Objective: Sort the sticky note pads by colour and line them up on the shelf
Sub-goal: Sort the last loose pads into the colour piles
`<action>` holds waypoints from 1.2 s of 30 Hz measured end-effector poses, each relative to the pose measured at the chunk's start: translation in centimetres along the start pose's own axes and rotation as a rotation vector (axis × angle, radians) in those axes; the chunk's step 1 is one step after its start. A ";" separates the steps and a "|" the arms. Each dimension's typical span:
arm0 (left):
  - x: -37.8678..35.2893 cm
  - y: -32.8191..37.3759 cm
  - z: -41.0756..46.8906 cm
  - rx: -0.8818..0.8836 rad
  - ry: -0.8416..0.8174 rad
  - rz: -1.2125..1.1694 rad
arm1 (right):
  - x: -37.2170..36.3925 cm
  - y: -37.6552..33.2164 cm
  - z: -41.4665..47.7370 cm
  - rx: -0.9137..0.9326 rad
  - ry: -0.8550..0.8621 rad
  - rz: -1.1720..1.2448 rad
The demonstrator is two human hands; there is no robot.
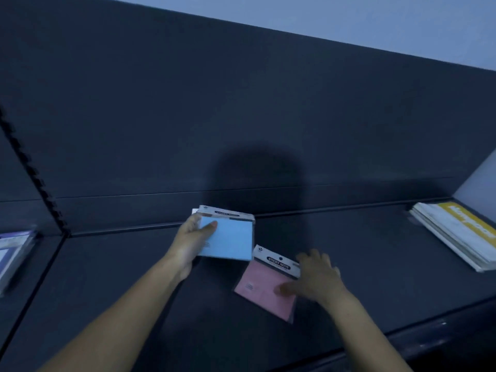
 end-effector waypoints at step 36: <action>3.3 -1.5 1.2 0.116 0.137 -0.009 | -0.3 -12.2 6.8 -0.023 -0.163 1.427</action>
Point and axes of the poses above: each hand's wrist, its own z-axis towards the middle knuckle, its own x-axis out of the back of the hand, y = z × x, the point moved 5 cm from there along z, towards the middle knuckle, and after that the axes turned 8 degrees about -z, right-handed, at the moved point
